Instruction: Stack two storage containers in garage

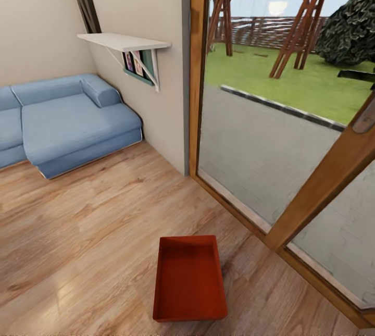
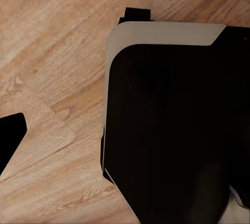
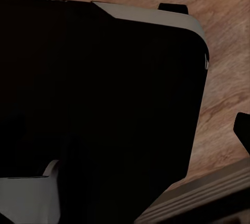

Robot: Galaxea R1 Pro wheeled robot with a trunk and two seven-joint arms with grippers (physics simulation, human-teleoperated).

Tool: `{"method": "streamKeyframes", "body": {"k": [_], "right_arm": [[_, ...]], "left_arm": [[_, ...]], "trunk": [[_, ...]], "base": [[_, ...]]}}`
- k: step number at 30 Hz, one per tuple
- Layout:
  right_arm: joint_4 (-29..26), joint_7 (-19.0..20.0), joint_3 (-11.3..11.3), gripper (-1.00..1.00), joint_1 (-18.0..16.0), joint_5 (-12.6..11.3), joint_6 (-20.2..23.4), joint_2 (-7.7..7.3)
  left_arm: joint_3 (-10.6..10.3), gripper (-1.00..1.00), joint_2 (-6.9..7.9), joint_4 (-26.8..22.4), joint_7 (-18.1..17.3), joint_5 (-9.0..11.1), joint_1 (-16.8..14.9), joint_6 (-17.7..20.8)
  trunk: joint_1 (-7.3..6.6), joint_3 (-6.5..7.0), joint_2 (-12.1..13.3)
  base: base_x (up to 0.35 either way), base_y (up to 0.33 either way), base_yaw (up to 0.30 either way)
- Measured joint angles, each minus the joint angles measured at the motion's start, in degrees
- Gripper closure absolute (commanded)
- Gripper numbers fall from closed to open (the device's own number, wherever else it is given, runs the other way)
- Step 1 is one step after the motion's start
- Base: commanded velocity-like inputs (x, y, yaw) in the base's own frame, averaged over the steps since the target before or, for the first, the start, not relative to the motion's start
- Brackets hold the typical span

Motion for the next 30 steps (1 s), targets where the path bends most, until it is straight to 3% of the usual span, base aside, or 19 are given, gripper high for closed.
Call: {"method": "streamKeyframes", "body": {"k": [30], "right_arm": [[0.01,0.0,0.0,-1.0,0.0,0.0,-0.02,-0.06]], "left_arm": [[0.0,-1.0,0.0,0.0,0.0,0.0,0.0,0.0]], "trunk": [[0.0,-2.75,0.0]], "base": [[0.0,0.0,0.0]]}}
